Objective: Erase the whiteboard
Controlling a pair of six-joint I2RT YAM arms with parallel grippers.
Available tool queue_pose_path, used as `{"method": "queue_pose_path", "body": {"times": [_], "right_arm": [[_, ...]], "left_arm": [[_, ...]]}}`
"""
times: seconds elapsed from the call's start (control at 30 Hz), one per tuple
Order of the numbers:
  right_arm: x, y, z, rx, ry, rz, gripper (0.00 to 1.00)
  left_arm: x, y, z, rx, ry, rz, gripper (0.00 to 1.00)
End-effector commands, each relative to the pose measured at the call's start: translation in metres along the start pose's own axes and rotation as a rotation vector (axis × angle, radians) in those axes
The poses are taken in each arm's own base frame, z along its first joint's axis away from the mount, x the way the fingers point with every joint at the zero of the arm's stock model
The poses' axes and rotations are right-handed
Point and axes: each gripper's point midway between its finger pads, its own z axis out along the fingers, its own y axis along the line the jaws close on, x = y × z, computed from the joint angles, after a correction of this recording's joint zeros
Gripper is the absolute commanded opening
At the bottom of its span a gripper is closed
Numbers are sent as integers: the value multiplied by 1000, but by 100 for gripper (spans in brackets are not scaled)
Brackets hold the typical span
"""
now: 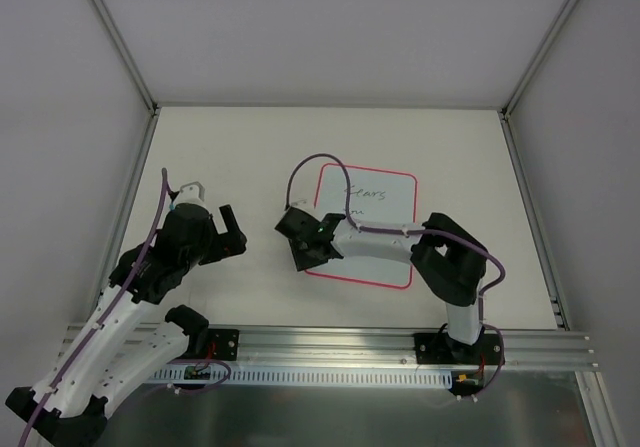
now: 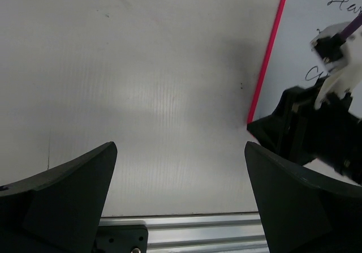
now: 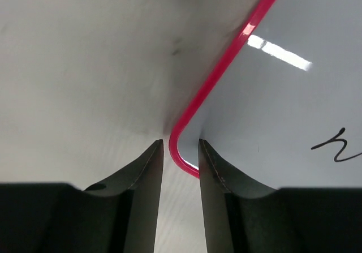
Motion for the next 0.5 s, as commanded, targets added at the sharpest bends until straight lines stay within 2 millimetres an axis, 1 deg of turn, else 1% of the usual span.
{"method": "queue_pose_path", "body": {"times": [0.0, 0.03, 0.13, 0.17, 0.2, 0.23, 0.27, 0.3, 0.33, 0.37, 0.4, 0.43, 0.47], "right_arm": [[78, 41, -17, -143, 244, -87, 35], [82, 54, -26, -184, 245, -132, 36], [81, 67, -41, -241, 225, -191, 38], [71, 73, -54, -273, 191, -197, 39], [61, 74, -60, -278, 155, -201, 41], [51, 75, -68, -286, 117, -206, 46], [38, 77, -78, -302, 75, -220, 50], [19, 74, -96, -303, -3, -211, 52], [6, 68, -104, -298, -46, -194, 57], [-5, 61, -112, -290, -81, -177, 60], [-16, 47, -128, -273, -138, -148, 61], [-27, 28, -129, -239, -163, -106, 66], [-31, 14, -132, -218, -185, -77, 67]], "left_arm": [[-15, 0, -4, -20, -46, -9, 99], [-16, 0, -3, -23, -49, -15, 99], [-14, 4, 1, -51, -43, -15, 99], [-13, 5, 2, -58, -41, -17, 99], [-14, 5, 4, -69, -37, -17, 99], [-13, 7, 6, -85, -34, -15, 99], [-16, 7, 6, -92, -38, -17, 99], [-16, 8, 10, -110, -29, -13, 99], [-18, 8, 11, -117, -30, -12, 99], [-21, 10, 12, -138, -38, -9, 99], [-24, 10, 15, -156, -34, -4, 99], [-26, 10, 15, -169, -38, 0, 99], [-29, 12, 17, -187, -44, -1, 99]]}}
